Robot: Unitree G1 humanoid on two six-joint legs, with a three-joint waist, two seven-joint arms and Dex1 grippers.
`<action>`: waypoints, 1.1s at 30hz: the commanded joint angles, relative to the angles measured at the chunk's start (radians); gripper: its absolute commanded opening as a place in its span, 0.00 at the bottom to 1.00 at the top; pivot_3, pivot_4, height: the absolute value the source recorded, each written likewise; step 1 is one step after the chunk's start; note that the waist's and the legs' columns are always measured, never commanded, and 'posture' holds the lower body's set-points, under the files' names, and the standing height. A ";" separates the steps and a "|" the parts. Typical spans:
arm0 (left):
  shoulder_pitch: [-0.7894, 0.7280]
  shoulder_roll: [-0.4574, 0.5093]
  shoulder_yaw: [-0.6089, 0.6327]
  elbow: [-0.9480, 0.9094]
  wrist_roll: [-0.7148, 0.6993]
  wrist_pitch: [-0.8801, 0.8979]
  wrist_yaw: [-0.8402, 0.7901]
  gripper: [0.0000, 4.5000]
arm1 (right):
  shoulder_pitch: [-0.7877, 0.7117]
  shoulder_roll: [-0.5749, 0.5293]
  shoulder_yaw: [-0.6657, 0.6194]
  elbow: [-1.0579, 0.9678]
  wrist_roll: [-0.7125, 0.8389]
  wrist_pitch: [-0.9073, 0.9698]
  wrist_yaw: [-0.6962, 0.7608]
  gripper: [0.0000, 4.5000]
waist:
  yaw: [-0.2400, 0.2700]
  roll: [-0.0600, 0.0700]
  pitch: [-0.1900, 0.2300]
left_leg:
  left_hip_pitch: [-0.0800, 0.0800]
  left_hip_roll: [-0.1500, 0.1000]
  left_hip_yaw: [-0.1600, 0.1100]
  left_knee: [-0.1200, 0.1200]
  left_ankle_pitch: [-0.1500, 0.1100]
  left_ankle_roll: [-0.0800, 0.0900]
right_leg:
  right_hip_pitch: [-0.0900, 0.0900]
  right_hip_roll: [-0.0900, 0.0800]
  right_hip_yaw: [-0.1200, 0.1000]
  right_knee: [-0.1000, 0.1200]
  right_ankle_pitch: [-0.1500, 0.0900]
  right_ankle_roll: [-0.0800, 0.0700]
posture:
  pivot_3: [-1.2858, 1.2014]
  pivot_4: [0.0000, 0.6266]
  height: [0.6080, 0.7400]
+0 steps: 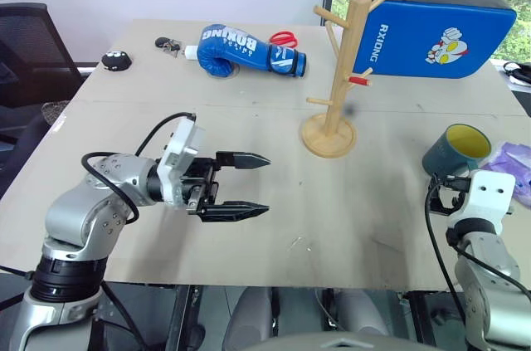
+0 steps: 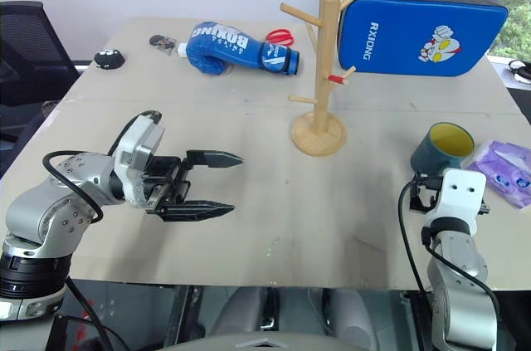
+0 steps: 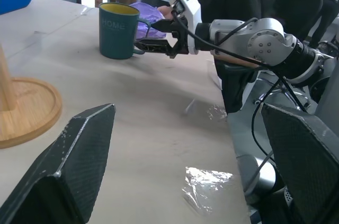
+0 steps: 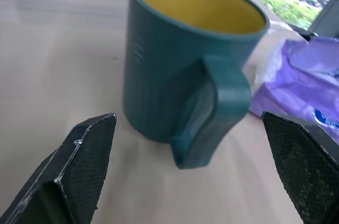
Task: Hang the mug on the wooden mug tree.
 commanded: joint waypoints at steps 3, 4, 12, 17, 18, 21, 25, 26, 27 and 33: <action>-0.002 0.011 0.037 -0.051 -0.031 -0.003 0.032 1.00 | -0.041 -0.001 -0.055 0.011 -0.019 0.021 -0.034 0.99 | -0.003 0.000 0.000 | 0.000 0.000 0.000 0.000 -0.002 0.003 | 0.000 0.000 0.000 0.000 0.000 0.000 | 0.52 0.24 1.00; -0.001 0.012 0.038 -0.053 -0.032 -0.003 0.037 1.00 | -0.048 -0.004 -0.062 0.018 -0.022 0.025 -0.037 0.99 | -0.004 0.000 0.000 | 0.000 0.000 0.000 0.000 -0.002 0.004 | 0.000 0.000 0.000 0.000 0.000 0.000 | 0.52 0.24 1.00; -0.001 0.014 0.043 -0.062 -0.034 -0.006 0.062 1.00 | -0.100 -0.024 -0.121 0.090 -0.015 0.066 -0.031 0.47 | -0.016 0.000 0.000 | 0.000 0.000 0.000 0.000 -0.002 0.003 | 0.000 0.000 0.000 0.000 0.000 0.000 | 0.52 0.24 1.00; -0.008 0.012 0.044 -0.053 -0.032 -0.011 0.068 1.00 | -0.141 -0.051 -0.157 0.159 0.008 0.043 -0.006 0.04 | -0.023 0.000 0.000 | 0.001 0.000 0.000 0.000 -0.002 0.004 | 0.000 0.001 0.001 0.000 0.000 0.000 | 0.52 0.24 1.00; -0.009 0.011 0.044 -0.051 -0.031 -0.012 0.069 1.00 | -0.148 -0.058 -0.167 0.173 0.016 0.035 0.004 0.01 | -0.023 0.000 0.000 | 0.001 0.000 0.000 0.000 -0.002 0.003 | 0.000 0.001 0.001 0.000 0.000 0.000 | 0.52 0.24 1.00; -0.013 0.006 0.043 -0.041 -0.027 -0.016 0.072 1.00 | -0.166 -0.084 -0.182 0.220 0.056 -0.017 0.055 0.01 | -0.022 0.000 0.000 | 0.001 0.000 0.000 0.000 -0.002 0.004 | 0.000 0.001 0.001 0.000 0.000 0.000 | 0.52 0.24 1.00; -0.011 -0.006 0.045 -0.031 -0.028 -0.016 0.086 1.00 | -0.172 -0.109 -0.185 0.282 0.113 -0.116 0.141 0.01 | -0.023 0.000 0.000 | 0.001 0.000 0.000 0.000 -0.002 0.004 | 0.000 0.001 0.001 0.000 0.000 0.000 | 0.52 0.24 1.00; -0.010 -0.007 0.047 -0.030 -0.031 -0.014 0.089 1.00 | -0.169 -0.118 -0.185 0.292 0.123 -0.138 0.161 0.01 | -0.024 0.000 0.000 | 0.001 0.000 0.000 -0.001 -0.002 0.004 | 0.000 0.001 0.001 0.000 0.000 0.000 | 0.52 0.24 1.00; -0.008 -0.010 0.050 -0.029 -0.033 -0.013 0.094 1.00 | -0.168 -0.127 -0.190 0.294 0.135 -0.153 0.178 0.01 | -0.024 0.000 0.000 | 0.001 0.000 0.001 -0.001 -0.002 0.004 | 0.000 0.001 0.002 0.000 0.000 0.000 | 0.52 0.24 1.00; 0.030 -0.053 0.121 0.003 -0.057 -0.045 0.132 1.00 | -0.109 -0.269 -0.216 0.190 0.300 -0.233 0.442 0.01 | -0.023 0.001 0.001 | 0.001 0.000 0.001 -0.001 -0.002 0.004 | 0.000 0.001 0.002 0.000 0.001 0.002 | 0.52 0.24 1.00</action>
